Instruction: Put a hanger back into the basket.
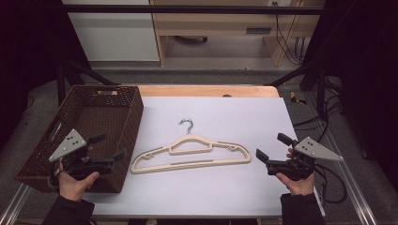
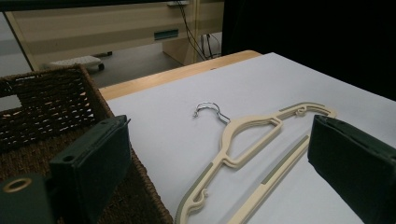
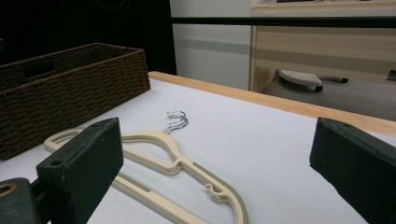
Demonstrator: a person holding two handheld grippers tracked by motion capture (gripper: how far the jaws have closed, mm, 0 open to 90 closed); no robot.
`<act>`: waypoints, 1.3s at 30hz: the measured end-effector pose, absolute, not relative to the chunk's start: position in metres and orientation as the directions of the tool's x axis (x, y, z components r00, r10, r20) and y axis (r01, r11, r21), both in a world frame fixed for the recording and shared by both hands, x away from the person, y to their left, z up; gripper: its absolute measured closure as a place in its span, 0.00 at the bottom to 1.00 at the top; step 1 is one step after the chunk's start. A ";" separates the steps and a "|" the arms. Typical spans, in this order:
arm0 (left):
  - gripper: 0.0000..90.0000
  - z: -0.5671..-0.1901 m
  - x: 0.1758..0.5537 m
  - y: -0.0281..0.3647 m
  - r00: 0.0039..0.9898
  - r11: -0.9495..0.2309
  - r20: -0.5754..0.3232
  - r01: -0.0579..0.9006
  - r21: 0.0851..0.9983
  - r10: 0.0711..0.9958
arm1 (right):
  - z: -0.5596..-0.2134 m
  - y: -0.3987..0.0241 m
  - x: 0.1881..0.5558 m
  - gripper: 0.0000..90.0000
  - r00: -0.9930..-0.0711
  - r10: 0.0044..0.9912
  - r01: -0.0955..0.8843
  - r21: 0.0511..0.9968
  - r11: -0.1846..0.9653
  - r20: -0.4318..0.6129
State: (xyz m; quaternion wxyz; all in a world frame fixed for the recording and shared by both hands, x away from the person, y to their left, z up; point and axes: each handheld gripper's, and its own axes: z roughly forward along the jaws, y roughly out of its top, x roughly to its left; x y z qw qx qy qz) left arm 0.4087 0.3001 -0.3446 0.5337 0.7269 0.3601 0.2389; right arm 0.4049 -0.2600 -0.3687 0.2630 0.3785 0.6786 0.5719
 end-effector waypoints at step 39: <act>0.12 -0.355 0.485 0.182 0.760 -0.538 0.075 0.383 0.751 0.645 | -0.370 -0.254 0.409 0.04 -0.593 0.804 0.225 0.969 0.104 0.051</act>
